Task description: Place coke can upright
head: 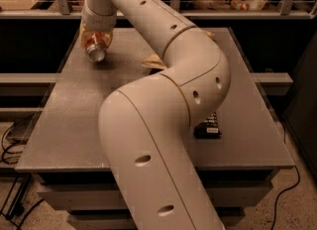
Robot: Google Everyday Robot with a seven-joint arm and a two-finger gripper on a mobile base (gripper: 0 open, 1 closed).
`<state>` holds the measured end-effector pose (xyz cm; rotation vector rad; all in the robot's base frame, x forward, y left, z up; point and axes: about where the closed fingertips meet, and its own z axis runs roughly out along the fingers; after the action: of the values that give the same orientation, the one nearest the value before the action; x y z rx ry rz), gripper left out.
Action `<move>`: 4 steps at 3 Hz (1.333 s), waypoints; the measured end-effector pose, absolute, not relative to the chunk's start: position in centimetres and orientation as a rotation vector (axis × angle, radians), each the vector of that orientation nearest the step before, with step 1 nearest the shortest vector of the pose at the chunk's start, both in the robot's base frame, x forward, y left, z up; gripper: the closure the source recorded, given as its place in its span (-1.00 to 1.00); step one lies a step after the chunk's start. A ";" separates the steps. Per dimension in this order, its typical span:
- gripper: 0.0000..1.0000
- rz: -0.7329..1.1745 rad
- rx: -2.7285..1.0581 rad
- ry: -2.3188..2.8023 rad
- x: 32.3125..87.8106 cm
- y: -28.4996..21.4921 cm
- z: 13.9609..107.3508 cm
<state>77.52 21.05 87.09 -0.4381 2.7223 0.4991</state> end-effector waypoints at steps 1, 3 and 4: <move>1.00 0.535 -0.523 2.656 76.6 20.7 89.2; 1.00 0.702 -0.896 2.404 72.4 19.7 91.5; 1.00 0.755 -1.046 2.261 70.0 18.6 91.5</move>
Offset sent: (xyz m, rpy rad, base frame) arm -0.0683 -0.0225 0.0553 0.1920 -0.2593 0.4700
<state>69.99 18.60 91.47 -1.0464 2.2608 0.7547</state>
